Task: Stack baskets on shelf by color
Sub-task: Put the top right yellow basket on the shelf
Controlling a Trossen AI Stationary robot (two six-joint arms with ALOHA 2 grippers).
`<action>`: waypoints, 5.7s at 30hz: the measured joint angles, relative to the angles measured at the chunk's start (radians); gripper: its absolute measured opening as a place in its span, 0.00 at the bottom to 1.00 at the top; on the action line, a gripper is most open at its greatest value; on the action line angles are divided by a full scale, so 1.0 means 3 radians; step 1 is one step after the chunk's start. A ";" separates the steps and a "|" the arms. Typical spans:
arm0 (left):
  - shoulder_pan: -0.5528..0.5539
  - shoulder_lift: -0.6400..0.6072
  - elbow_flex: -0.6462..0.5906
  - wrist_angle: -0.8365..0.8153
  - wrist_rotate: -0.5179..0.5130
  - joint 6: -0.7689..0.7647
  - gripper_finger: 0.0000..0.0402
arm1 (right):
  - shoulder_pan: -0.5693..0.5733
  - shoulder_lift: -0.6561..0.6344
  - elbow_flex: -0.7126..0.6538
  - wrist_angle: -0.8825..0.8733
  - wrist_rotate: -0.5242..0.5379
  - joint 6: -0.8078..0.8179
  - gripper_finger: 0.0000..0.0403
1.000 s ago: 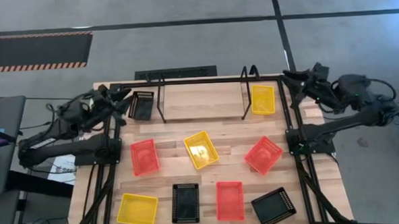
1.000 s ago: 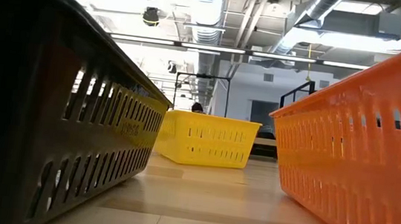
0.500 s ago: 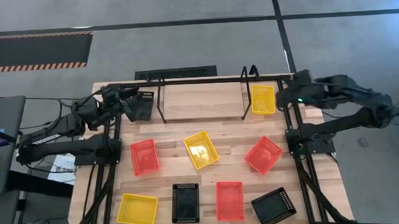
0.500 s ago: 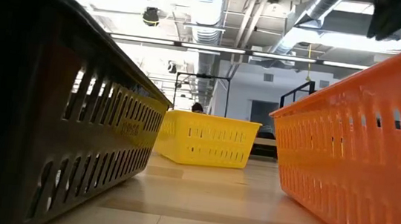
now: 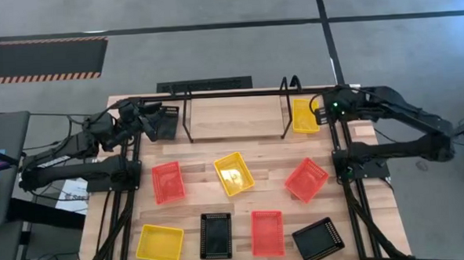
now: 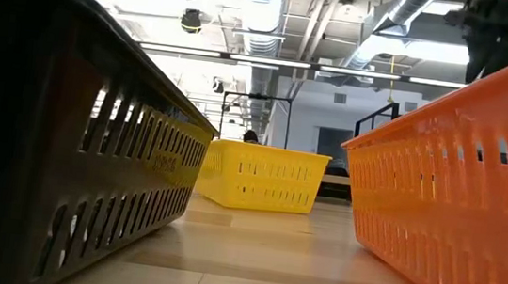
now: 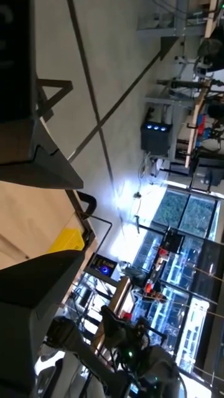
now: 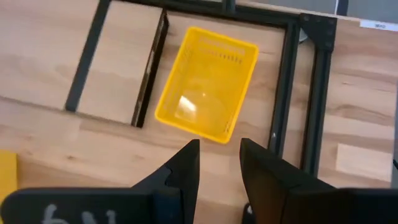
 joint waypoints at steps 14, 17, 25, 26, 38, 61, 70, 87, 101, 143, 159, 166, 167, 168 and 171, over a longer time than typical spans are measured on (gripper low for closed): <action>0.0000 0.0001 0.0000 -0.0093 0.0002 -0.0106 0.39 | -0.1246 0.0170 -0.1112 0.1116 -0.0792 -0.0707 0.34; 0.0000 0.0001 0.0000 -0.0145 0.0003 -0.0118 0.39 | -0.1441 0.0288 -0.1133 0.1276 -0.0956 -0.0795 0.34; 0.0000 0.0001 0.0000 -0.0157 0.0003 -0.0203 0.39 | -0.1582 0.0746 -0.1155 0.1631 -0.1105 -0.0896 0.34; 0.0000 0.0001 0.0000 -0.0157 0.0003 -0.0204 0.39 | -0.1582 0.0811 -0.1155 0.1662 -0.1106 -0.0920 0.34; 0.0000 0.0001 0.0000 -0.0159 0.0001 -0.0204 0.39 | -0.1650 0.1209 -0.1155 0.1683 -0.1077 -0.1069 0.34; 0.0000 0.0001 0.0000 -0.0159 0.0001 -0.0204 0.39 | -0.1850 0.1188 -0.1153 0.1662 -0.0888 -0.1082 0.55; 0.0000 0.0001 0.0000 -0.0159 0.0001 -0.0204 0.39 | -0.1840 0.1630 -0.1153 0.1762 -0.0890 -0.1117 0.53; 0.0000 0.0002 0.0000 -0.0290 0.0001 -0.0260 0.39 | -0.1838 0.1808 -0.1148 0.1769 -0.0942 -0.1321 0.03; -0.0001 0.0001 0.0000 -0.0286 0.0001 -0.0263 0.39 | -0.1742 0.0391 -0.0398 0.0984 -0.0928 -0.1439 0.02; -0.0001 0.0001 0.0000 -0.0283 0.0001 -0.0270 0.39 | -0.0189 0.2123 0.0946 0.1625 -0.1015 -0.0115 0.01; 0.0000 0.0001 0.0000 -0.0294 0.0001 -0.0628 0.39 | -0.0114 0.2715 0.2632 0.0131 -0.0828 -0.0042 0.01; 0.0000 0.0002 0.0000 -0.0392 0.0001 -0.0553 0.39 | -0.0237 0.2981 0.2681 0.0003 -0.1045 -0.0150 0.01; 0.0000 0.0002 0.0000 -0.0393 0.0001 -0.0554 0.39 | -0.0256 0.3035 0.2681 0.0004 -0.1065 -0.0192 0.01; 0.0000 0.0001 0.0000 -0.0392 0.0001 -0.0559 0.39 | -0.0275 0.3084 0.2681 0.0013 -0.1066 -0.0236 0.01; 0.0000 0.0000 0.0000 -0.0420 0.0002 -0.0592 0.39 | -0.0334 0.3244 0.2681 0.0073 -0.1099 -0.0341 0.01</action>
